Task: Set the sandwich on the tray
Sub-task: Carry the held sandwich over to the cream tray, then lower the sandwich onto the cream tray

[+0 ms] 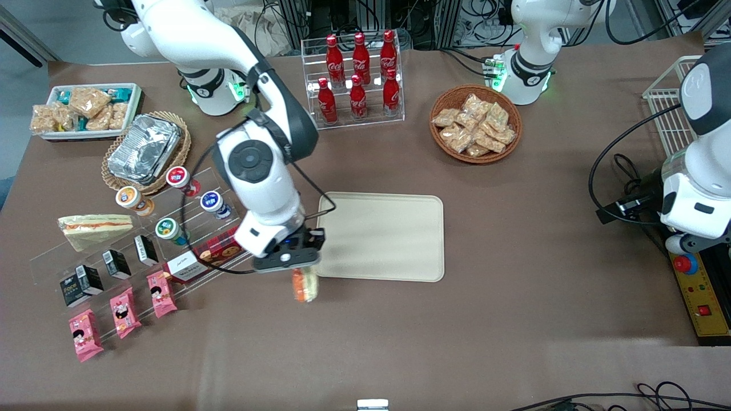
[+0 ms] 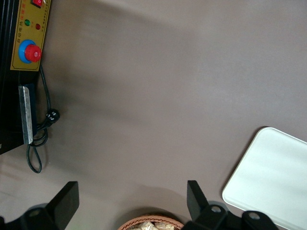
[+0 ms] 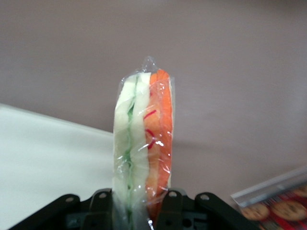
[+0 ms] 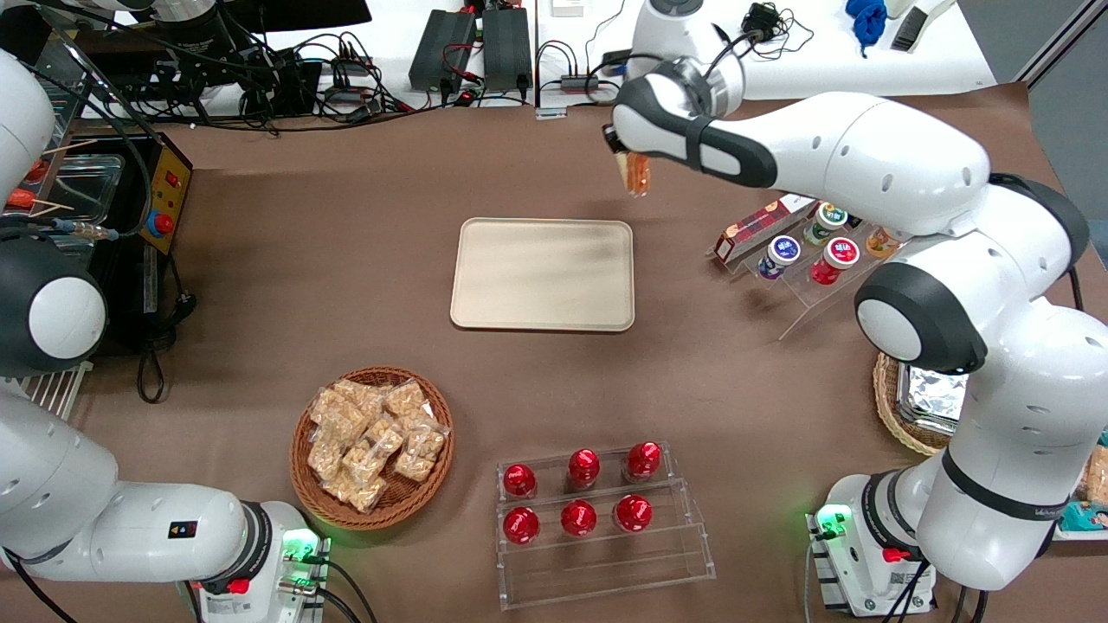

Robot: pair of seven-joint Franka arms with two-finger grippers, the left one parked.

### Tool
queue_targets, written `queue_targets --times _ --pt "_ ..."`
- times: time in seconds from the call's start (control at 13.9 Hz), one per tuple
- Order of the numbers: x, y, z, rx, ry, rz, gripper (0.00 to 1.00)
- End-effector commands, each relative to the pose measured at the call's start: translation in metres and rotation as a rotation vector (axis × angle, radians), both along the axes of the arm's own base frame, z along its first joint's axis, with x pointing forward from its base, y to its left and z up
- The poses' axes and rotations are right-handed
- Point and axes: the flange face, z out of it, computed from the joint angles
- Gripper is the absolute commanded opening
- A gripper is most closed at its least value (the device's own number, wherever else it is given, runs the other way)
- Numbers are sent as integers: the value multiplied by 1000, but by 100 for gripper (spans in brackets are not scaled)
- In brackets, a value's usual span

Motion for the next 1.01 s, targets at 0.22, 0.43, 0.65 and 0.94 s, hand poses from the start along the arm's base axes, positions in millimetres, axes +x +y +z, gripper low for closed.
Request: queue_targets --times 0.22,0.43,0.65,0.94 --pt "-21 73 -66 36 -77 377 25" --pt "-30 86 -88 0 -85 614 25" --pt "-30 84 -110 -54 -83 865 25" --pt "-33 90 -131 -74 -71 983 25"
